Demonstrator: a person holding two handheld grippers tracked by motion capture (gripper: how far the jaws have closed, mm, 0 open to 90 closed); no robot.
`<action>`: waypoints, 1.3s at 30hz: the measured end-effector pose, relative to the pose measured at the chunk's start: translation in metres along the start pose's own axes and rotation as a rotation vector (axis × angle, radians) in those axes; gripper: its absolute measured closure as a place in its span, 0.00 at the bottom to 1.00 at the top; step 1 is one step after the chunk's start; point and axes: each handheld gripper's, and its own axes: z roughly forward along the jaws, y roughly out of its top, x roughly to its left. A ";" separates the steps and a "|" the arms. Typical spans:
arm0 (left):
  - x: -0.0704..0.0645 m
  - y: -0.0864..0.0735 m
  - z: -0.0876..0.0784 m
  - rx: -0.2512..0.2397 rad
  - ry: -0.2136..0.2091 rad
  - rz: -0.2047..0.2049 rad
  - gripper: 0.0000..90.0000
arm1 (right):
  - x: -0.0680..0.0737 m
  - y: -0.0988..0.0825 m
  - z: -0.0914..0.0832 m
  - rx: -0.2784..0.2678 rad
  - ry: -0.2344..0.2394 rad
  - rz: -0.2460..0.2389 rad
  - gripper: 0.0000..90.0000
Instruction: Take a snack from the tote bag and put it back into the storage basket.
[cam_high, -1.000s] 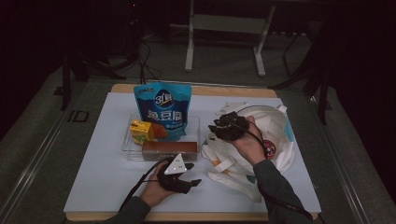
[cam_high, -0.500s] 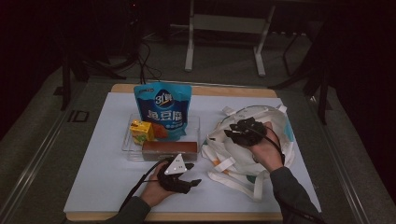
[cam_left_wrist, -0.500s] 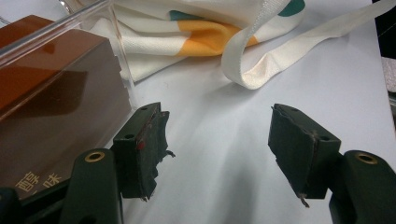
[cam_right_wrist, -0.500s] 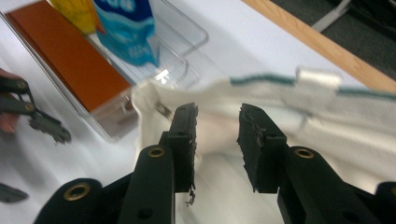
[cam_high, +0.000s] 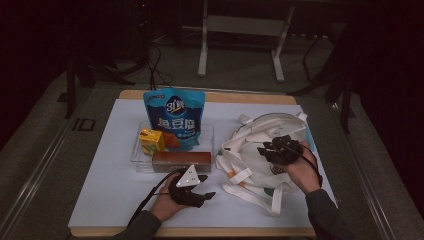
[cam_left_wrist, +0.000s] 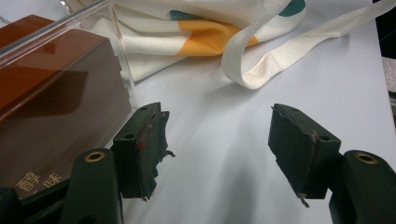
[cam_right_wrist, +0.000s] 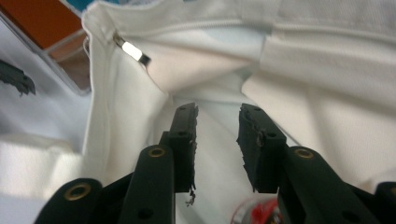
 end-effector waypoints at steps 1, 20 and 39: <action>0.000 0.000 0.000 0.000 -0.001 -0.001 0.40 | 0.000 -0.002 -0.001 0.005 0.000 -0.001 0.84; 0.001 0.000 0.000 0.000 -0.001 -0.007 0.40 | -0.006 -0.053 -0.014 0.082 -0.025 -0.008 1.00; 0.001 0.000 0.000 0.001 0.000 -0.011 0.39 | -0.020 -0.081 -0.025 0.113 -0.069 0.043 1.00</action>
